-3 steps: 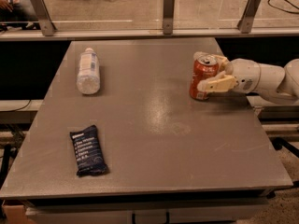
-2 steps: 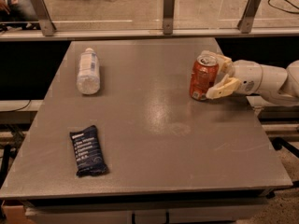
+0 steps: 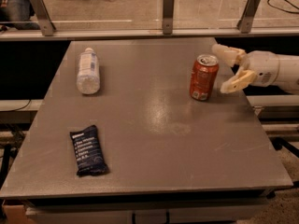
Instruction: Place coke can upright
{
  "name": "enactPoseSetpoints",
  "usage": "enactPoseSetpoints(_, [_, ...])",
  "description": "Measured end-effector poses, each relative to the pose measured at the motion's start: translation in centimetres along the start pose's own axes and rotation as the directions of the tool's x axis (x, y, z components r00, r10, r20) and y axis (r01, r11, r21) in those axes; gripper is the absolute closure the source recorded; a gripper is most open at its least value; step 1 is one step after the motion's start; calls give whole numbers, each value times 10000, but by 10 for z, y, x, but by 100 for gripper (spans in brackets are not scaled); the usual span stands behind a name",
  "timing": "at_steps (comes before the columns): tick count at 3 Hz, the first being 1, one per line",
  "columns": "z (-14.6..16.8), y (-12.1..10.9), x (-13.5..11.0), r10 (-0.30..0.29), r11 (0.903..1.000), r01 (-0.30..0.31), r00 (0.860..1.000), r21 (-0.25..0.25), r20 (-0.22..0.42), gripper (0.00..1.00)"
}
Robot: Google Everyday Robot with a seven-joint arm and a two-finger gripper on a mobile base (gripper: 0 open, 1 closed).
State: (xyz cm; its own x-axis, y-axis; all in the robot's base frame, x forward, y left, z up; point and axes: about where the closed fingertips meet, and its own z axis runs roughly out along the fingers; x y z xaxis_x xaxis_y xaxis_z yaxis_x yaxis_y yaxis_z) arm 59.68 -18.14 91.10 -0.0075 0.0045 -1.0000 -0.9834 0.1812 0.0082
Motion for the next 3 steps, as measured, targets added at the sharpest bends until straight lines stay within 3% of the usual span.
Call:
enactPoseSetpoints(1, [-40, -10, -20, -318, 9960, 351, 9986, 820, -416, 0])
enactPoseSetpoints(2, [-96, -21, -56, -887, 9726, 1059, 9919, 2069, -908, 0])
enactPoseSetpoints(3, [-105, -25, -70, -1177, 9637, 1358, 9889, 2299, -909, 0])
